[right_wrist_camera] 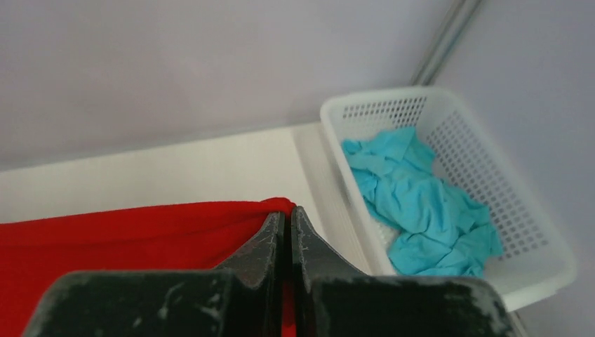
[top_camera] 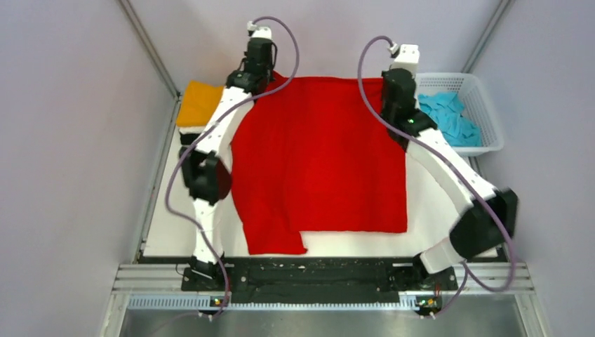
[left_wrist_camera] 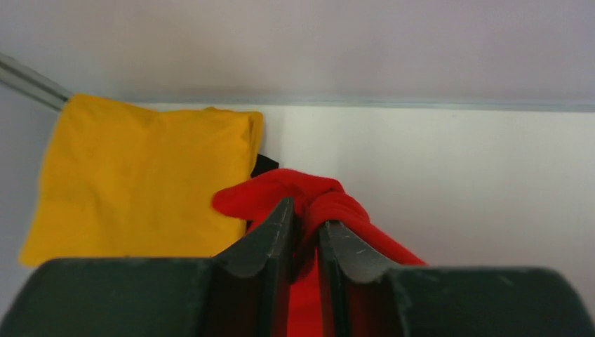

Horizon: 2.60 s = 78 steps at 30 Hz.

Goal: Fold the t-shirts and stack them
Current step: Flatten out the tshirt

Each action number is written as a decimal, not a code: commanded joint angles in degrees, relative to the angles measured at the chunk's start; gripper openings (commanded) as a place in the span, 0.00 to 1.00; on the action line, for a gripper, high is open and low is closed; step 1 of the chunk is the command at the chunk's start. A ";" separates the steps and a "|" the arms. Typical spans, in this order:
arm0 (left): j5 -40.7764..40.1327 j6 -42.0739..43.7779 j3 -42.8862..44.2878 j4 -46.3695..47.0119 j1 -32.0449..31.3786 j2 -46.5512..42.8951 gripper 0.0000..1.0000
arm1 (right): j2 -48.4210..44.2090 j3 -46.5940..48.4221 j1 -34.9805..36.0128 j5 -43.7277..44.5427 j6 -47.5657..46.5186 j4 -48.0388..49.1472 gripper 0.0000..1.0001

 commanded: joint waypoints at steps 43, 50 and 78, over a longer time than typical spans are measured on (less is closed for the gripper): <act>17.60 -52.18 -96.64 -17.98 -27.04 -67.32 0.98 | -15.96 -55.78 13.15 -31.56 39.99 -3.41 0.99; 9.49 -53.74 -96.86 -3.77 -26.95 -53.75 0.75 | -17.64 -57.00 13.15 -30.48 40.76 -3.54 0.99; 18.99 -29.73 -42.91 -3.28 -14.26 -7.17 0.79 | -11.39 -52.71 12.32 -21.46 38.30 -7.80 0.99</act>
